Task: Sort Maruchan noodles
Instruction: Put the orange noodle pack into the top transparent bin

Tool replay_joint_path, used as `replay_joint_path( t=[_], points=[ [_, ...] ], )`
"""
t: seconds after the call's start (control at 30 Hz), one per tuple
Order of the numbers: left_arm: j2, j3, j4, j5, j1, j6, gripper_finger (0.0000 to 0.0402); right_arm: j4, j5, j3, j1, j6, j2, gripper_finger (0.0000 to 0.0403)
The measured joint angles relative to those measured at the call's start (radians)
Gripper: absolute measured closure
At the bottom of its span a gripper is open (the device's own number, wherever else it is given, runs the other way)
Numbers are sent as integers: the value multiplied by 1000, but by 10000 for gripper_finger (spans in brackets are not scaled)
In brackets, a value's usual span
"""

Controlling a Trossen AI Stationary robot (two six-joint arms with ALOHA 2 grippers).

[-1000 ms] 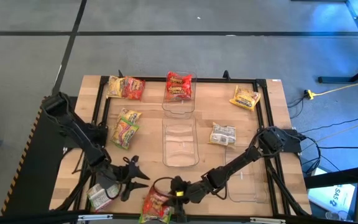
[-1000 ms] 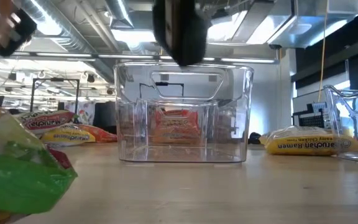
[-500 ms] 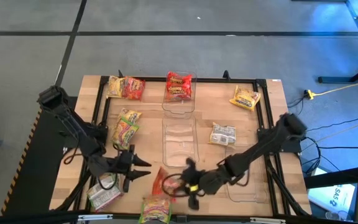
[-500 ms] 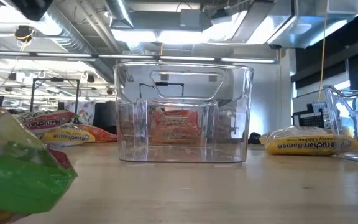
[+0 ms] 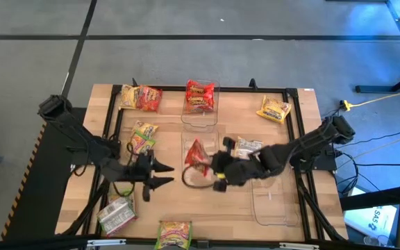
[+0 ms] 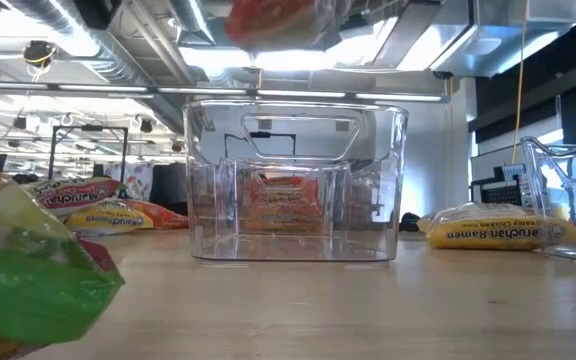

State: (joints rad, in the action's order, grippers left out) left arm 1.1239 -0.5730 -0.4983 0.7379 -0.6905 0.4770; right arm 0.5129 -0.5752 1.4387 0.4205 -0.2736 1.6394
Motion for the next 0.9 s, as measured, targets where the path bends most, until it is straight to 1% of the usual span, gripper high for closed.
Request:
replay_joint_path(
  t=[0.07,0.17,0.2,0.33,0.43,0.57,0.67,0.77,0.9],
  points=[
    [-72,-1,67,-45,22,64,197,-1,3,0,-25,33,-1,329],
    [-180,-1,241,-61,41,137,174,-2,10,-1,-57,74,0,329],
    [-208,-1,289,-61,44,166,171,-28,9,-11,-66,84,0,329],
    [-256,-1,385,-47,52,201,167,-192,10,-119,-96,151,-16,329],
    [-252,-1,396,-29,57,194,167,-406,-5,-215,-117,180,-35,329],
    [-208,1,381,-17,98,224,167,-730,-15,-349,-129,267,-34,329],
    [-174,0,358,5,120,238,169,-949,-37,-419,-127,320,-34,329],
    [-131,0,265,22,132,213,169,-1092,-28,-471,-127,334,-34,329],
    [-74,0,79,25,153,117,168,-1246,4,-506,-127,339,-28,329]
  ],
)
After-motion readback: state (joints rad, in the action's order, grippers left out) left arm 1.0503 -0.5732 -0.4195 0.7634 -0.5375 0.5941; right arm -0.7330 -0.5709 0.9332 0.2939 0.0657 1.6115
